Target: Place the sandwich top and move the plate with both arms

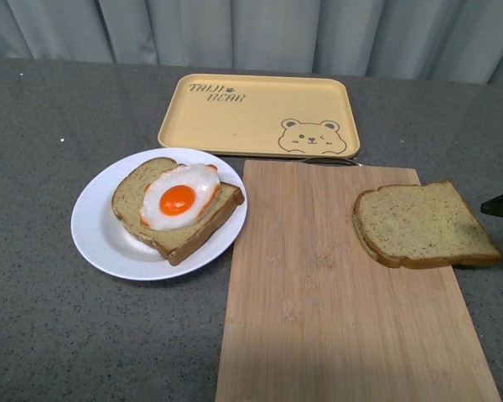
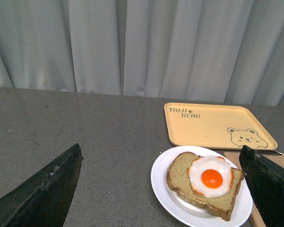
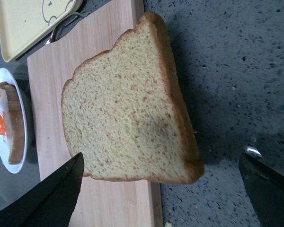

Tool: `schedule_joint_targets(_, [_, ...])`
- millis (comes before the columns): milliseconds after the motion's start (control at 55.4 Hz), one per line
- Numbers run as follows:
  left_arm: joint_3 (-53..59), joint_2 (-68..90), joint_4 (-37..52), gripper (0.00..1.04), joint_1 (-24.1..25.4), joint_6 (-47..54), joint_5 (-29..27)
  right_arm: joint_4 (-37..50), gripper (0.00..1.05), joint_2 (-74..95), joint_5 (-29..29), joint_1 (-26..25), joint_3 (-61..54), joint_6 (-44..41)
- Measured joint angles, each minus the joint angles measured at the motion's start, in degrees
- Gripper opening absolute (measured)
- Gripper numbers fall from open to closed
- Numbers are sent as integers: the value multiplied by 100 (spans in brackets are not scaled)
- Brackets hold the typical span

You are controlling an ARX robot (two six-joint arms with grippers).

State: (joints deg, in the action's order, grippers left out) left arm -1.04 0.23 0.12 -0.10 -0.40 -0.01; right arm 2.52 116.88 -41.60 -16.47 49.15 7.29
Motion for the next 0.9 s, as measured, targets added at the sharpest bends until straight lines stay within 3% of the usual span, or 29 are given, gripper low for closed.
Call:
schedule_joint_targets(361, [0,0,0,98,0,0,0,516,93,599,-350,319,138,872])
schedule_joint_targets(722, [0,0,0,98,0,0,0,358,32,688,-140,415,162,881])
schedule_joint_targets(902, [0,0,0,98,0,0,0,184,7,562,-118,422,151,833])
